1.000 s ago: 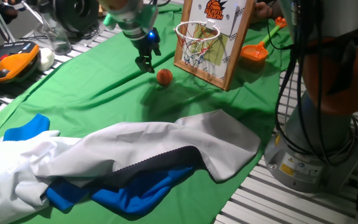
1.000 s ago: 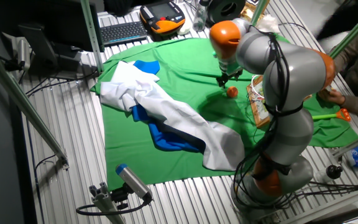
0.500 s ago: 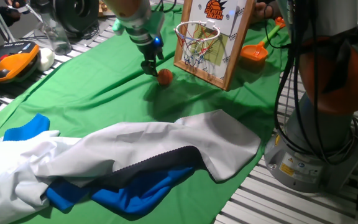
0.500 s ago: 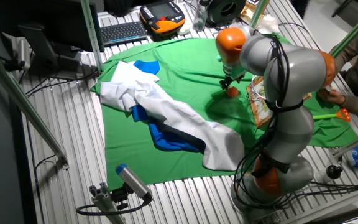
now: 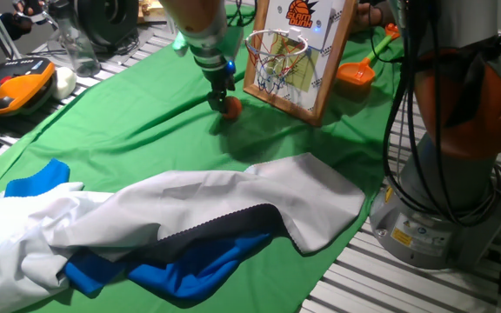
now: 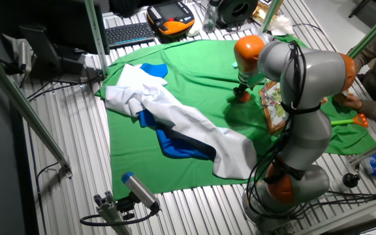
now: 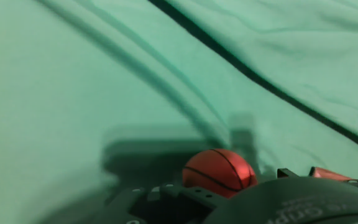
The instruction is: Grab a basketball, release it and shoot it into the basket
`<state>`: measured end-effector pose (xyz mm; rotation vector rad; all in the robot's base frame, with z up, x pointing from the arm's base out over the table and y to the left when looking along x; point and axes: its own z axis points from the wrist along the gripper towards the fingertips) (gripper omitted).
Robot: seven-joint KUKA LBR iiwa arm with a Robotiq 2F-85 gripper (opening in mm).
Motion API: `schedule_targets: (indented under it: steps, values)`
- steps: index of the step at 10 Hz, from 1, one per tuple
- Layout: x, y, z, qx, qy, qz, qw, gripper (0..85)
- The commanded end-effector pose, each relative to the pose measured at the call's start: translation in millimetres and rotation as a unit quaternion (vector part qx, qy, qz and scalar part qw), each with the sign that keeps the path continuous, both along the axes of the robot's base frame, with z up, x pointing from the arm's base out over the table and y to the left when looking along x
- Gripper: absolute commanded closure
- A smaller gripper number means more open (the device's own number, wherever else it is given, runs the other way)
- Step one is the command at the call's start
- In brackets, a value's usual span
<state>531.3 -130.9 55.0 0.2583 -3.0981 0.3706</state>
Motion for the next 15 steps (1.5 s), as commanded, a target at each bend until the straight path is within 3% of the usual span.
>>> schedule_targets:
  steps: [1,2,3,4,5,6,8,10,12,14,15]
  values:
    - [-1.5,0.0,-1.7,0.004,-0.002,-0.002,1.0000,17.0]
    - [-2.3,-0.2,-2.9,0.011,-0.004,0.000,0.9999,17.0]
    - [-2.3,-0.2,-4.3,0.014,-0.003,0.006,0.9999,34.0]
    - [-2.2,-0.2,-5.8,0.014,-0.003,0.012,0.9998,34.0]
    - [-2.5,-1.2,-7.1,0.013,-0.004,0.022,0.9997,51.0]
    - [-2.5,-1.7,-7.3,0.013,-0.003,0.032,0.9994,51.0]
    - [-1.3,-0.2,-2.9,0.014,0.014,0.045,0.9988,85.0]
    - [1.5,10.1,19.0,0.016,0.041,0.037,0.9984,85.0]
    - [1.6,23.7,42.6,0.010,0.052,0.025,0.9983,85.0]
    - [0.6,30.2,74.4,0.014,0.069,0.018,0.9974,85.0]
    - [0.2,33.1,89.7,0.010,0.071,0.012,0.9974,85.0]
